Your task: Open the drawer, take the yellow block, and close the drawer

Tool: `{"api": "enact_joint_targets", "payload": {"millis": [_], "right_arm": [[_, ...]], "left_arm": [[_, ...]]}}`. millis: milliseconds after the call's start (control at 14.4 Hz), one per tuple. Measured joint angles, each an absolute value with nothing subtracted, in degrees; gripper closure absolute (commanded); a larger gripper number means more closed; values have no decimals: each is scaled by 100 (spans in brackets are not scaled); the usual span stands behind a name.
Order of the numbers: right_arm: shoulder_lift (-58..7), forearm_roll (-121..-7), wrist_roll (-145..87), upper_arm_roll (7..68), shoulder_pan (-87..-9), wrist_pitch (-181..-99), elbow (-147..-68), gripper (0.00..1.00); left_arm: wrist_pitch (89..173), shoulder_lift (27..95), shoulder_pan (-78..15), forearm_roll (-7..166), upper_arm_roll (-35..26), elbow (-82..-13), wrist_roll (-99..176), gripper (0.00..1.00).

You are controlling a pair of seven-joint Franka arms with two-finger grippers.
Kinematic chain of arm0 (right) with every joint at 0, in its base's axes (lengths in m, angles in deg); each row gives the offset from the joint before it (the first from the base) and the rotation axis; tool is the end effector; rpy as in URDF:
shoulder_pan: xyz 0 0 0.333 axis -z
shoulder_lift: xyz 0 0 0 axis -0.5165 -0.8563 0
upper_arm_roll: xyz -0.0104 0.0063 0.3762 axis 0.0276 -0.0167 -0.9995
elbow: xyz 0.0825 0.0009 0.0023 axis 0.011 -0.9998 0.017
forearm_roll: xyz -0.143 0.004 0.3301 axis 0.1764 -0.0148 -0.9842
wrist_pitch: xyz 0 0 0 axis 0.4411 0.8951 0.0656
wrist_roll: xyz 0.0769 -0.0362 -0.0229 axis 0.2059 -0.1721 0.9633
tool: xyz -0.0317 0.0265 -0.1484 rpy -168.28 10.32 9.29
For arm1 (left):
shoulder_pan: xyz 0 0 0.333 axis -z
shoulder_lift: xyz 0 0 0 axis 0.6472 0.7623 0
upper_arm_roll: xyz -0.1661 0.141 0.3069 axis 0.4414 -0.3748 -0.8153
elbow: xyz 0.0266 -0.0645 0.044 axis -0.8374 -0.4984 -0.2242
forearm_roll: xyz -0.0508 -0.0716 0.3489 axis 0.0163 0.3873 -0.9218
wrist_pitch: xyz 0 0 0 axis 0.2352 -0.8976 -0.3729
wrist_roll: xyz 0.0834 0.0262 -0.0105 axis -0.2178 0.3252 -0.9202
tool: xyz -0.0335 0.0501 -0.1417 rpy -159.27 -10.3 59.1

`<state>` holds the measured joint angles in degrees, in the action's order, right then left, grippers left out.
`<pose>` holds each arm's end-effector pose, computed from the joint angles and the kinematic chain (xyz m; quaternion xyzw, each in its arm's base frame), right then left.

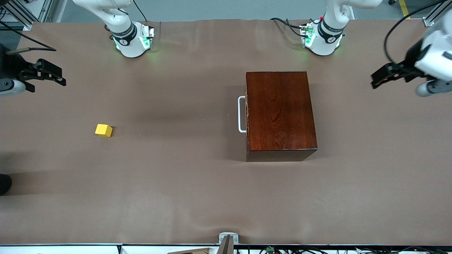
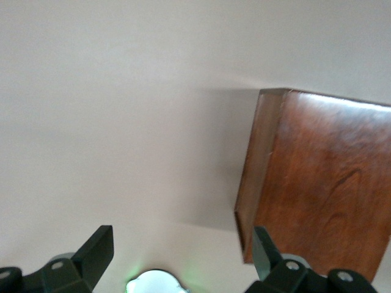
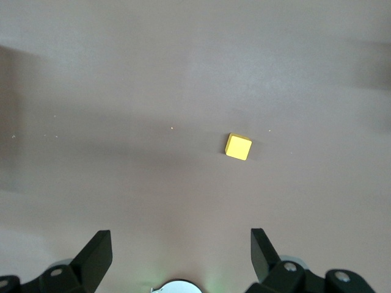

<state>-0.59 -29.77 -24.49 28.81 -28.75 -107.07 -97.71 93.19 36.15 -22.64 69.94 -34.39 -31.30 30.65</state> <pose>0.4942 0.0125 0.6451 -0.9947 -0.0893 0.0453 0.0248 0.4993 -0.0526 0.6647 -0.9965 -0.0717 0.0412 0.0135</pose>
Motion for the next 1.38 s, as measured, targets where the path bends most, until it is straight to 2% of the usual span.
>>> {"api": "enact_joint_targets", "payload": {"millis": [346,900,969,1176,1384], "right_arm": [[142,-2962,-2451,2884,-2876,-10771,-10051,0],[145,-2957,-2824,2921,-2999,-10801,-10054,0],[145,-2957,-2824,2958,-3000,-10824,-10054,0],[148,-2957,-2824,3021,-3005,-10851,-10054,0],[148,-2957,-2825,3026,-3007,-10853,-10054,0]], "left_arm": [[9853,3204,-2625,6994,-3436,-3855,3884,0],[9940,3152,-2671,6994,-3367,-3791,3944,0],[9940,3152,-2857,6994,-3167,-3792,3949,0],[9933,3151,-3957,6993,-1984,-3799,3956,0],[9916,3121,-4482,6994,-1339,-3876,3928,0]]}}
